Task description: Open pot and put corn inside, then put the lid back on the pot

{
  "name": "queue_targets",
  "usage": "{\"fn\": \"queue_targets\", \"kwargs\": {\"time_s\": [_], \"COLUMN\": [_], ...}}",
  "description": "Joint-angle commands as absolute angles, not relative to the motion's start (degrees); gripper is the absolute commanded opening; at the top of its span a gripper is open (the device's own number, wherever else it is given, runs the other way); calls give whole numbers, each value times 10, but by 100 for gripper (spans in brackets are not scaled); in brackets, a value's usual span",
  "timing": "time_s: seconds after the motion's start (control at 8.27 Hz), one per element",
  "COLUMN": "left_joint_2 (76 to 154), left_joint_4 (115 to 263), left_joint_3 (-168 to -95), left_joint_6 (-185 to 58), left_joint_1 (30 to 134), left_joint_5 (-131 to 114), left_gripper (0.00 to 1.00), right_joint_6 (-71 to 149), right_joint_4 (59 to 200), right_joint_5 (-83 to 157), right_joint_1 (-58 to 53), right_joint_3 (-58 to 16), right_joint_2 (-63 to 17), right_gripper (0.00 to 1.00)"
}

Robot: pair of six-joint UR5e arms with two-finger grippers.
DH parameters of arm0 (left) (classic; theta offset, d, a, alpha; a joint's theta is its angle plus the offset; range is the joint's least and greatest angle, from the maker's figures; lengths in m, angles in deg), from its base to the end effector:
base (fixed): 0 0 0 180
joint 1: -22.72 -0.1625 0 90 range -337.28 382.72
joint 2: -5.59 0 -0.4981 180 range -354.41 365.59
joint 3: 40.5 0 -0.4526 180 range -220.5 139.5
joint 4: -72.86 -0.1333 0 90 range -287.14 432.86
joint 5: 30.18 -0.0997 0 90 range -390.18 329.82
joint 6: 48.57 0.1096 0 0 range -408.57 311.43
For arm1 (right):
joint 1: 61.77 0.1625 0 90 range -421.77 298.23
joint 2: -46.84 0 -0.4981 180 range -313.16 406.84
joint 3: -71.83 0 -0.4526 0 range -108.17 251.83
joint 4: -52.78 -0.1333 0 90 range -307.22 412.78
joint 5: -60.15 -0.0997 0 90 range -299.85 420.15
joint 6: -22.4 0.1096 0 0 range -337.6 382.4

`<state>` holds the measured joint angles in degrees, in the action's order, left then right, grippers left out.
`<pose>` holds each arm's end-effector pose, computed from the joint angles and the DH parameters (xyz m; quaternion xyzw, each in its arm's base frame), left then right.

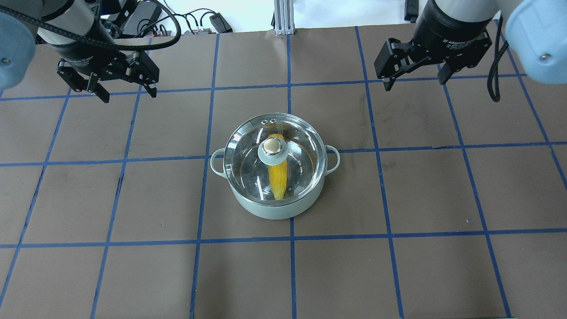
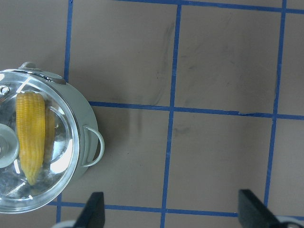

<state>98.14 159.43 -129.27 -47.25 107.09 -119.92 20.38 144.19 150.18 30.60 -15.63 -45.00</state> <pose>-0.0764 -0.5886 0.5438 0.0376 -0.9991 0.0185 0.0011 0.1557 -0.5396 0.5959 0.0382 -0.9980 0.0505 0.0001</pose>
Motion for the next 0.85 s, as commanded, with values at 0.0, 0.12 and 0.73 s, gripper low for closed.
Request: {"fn": "queue_targets", "kwargs": {"time_s": [0.0, 0.12, 0.73], "left_joint_2": [981, 981, 981], "left_joint_4": [1594, 1594, 1594], "left_joint_3": [-1293, -1293, -1293], "left_joint_6": [-472, -472, -473], "left_joint_1": [1071, 1071, 1071], "left_joint_5": [-1199, -1199, -1199], "left_gripper": [100, 100, 100], "right_joint_6": [204, 203, 202], "right_joint_4": [1440, 1440, 1440], "right_joint_5": [1503, 1504, 1501], "right_joint_1": [306, 306, 309], "right_joint_3": [-157, -157, -159], "right_joint_2": [-454, -455, -455], "right_gripper": [100, 100, 100]}}
